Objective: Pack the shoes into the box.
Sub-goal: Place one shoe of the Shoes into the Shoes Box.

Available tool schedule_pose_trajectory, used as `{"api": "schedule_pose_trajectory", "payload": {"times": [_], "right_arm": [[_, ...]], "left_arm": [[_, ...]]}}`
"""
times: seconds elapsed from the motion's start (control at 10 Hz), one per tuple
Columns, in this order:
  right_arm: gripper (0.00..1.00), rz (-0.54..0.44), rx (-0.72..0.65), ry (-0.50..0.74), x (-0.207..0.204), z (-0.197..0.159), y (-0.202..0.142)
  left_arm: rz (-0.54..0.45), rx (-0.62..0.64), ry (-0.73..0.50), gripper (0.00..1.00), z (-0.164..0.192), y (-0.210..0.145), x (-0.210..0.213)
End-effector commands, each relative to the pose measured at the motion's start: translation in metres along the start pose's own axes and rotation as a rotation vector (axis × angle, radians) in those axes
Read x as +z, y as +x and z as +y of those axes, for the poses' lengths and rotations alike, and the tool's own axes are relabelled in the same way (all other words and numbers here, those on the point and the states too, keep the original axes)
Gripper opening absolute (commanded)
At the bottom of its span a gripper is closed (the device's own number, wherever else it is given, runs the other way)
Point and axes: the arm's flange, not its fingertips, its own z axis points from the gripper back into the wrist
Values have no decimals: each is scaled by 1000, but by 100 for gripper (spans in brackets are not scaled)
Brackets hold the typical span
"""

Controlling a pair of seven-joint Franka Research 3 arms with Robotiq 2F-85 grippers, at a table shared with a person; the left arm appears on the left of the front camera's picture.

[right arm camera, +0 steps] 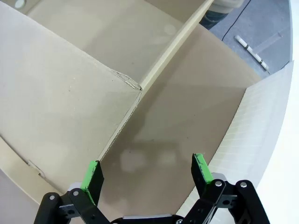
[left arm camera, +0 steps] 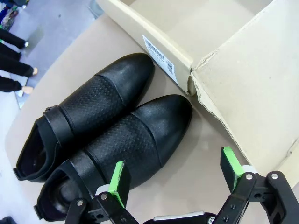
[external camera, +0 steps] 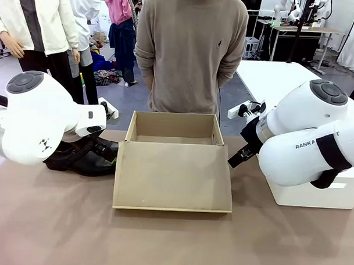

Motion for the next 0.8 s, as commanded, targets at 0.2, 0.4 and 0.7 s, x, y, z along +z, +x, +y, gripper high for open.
{"api": "schedule_pose_trajectory", "payload": {"times": [0.2, 0.4, 0.7], "right_arm": [[100, -27, 12, 33, 34, -2, 7], [100, -43, 30, 66, 59, -5, 12], [100, -84, 80, 152, 99, -14, 11]], "left_arm": [[-36, -62, 48, 100, -6, 5, 45], [-56, -89, 56, 100, -6, 7, 69], [-136, -150, -31, 100, 5, -2, 102]]}}
